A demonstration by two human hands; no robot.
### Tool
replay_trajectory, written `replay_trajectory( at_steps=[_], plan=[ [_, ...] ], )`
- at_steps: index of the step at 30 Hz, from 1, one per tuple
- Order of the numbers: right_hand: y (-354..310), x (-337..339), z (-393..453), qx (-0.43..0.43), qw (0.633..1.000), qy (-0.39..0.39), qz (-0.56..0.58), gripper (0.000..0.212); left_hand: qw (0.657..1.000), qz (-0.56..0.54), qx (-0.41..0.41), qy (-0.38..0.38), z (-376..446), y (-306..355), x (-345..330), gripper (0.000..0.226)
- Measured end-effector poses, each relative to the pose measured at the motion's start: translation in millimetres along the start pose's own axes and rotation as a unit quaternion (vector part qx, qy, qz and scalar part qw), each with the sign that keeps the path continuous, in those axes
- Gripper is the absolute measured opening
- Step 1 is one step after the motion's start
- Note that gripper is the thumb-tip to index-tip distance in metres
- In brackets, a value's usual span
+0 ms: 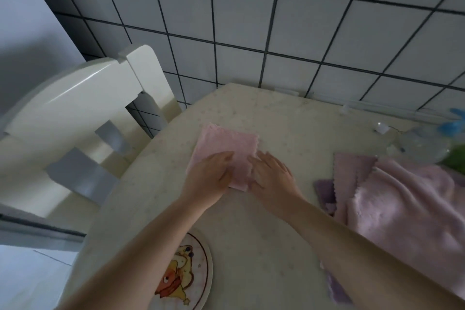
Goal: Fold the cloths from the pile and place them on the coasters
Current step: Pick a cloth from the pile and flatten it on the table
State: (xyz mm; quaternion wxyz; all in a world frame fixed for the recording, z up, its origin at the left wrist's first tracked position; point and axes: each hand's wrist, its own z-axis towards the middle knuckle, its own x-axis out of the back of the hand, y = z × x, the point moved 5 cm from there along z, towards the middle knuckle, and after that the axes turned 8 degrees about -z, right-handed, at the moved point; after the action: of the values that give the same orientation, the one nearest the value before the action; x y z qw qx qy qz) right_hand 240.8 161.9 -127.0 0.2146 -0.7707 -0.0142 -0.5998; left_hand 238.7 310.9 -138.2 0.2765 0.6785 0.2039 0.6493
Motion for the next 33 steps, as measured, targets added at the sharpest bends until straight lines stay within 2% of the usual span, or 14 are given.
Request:
replay_trajectory(
  at_steps=[5,11,14,17,20,26,29,33],
  plan=[
    [38.8,-1.8,-84.8,-0.024,0.999,-0.036,0.003,0.072,0.992,-0.11,-0.056,-0.026,-39.4,60.9,-28.0,0.049],
    [95.3,13.1,-188.5,-0.071,0.995,0.026,0.065,0.055,0.991,-0.097,-0.078,-0.057,-77.9,137.1,-75.6,0.035],
    [125.7,15.9,-233.2,-0.088,0.994,0.036,0.053,0.048,0.987,-0.077,-0.111,-0.086,-100.3,172.0,-102.1,0.034],
    [157.8,16.3,-274.6,-0.096,0.994,0.041,0.015,0.053,0.979,-0.039,-0.159,-0.12,-127.0,203.4,-134.3,0.039],
    [186.4,10.7,-313.3,-0.097,0.995,0.001,-0.031,0.062,0.972,0.022,-0.189,-0.14,-151.4,232.0,-168.2,0.035],
    [231.8,-1.8,-356.6,-0.109,0.991,-0.076,-0.027,0.062,0.958,0.143,-0.16,-0.189,-174.5,273.1,-214.8,0.042],
    [241.0,-3.7,-360.2,-0.096,0.992,-0.082,0.002,0.069,0.95,0.192,-0.143,-0.199,-174.2,282.7,-222.0,0.046],
    [241.5,-2.3,-358.3,-0.08,0.994,-0.075,-0.013,0.062,0.933,0.254,-0.149,-0.207,-170.0,288.7,-222.7,0.05]
  ],
)
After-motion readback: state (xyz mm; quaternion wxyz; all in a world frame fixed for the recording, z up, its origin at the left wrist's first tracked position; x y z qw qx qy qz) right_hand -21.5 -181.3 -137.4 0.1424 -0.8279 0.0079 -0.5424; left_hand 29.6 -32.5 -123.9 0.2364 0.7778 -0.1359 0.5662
